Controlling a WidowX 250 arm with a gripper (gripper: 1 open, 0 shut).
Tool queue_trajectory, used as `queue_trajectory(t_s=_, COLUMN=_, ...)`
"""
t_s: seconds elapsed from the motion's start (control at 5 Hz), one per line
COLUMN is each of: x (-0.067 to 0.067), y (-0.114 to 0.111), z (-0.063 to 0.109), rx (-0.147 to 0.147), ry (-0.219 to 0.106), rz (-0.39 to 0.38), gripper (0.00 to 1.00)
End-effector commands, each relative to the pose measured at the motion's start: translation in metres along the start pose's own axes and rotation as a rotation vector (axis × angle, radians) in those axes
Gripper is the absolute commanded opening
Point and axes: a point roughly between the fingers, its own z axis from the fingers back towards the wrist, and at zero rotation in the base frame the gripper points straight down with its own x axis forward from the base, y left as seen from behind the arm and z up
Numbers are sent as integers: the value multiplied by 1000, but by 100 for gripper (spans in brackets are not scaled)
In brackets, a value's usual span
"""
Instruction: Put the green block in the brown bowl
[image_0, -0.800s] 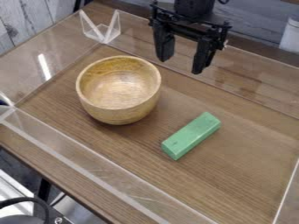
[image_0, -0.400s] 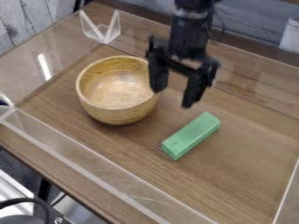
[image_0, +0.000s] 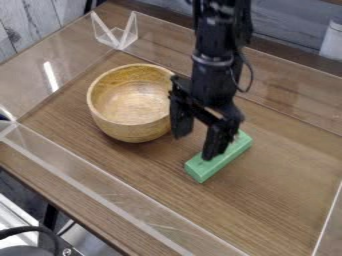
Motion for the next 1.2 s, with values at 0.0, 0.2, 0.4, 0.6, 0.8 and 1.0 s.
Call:
queue_trajectory(t_s=0.0, x=9, y=-4, z=2, rx=14, ry=-81, rz=-45, gripper=100)
queue_trajectory(t_s=0.2, x=14, y=-4, z=-7, rx=12, ry=-94, rz=-62, gripper=100)
queue_trajectory(t_s=0.4, x=17, y=-5, z=-16, rx=5, ry=-105, rz=-83, gripper=100)
queue_trajectory(t_s=0.6, x=21, y=-5, z=-26, rx=-3, ry=-124, rz=-102, gripper=100)
queue_trajectory(t_s=0.8, x=24, y=-2, z=-31, rx=-6, ry=-142, rz=-106, gripper=0)
queue_trajectory(t_s=1.0, x=23, y=-3, z=-29, rx=-18, ry=-164, rz=-114, gripper=0)
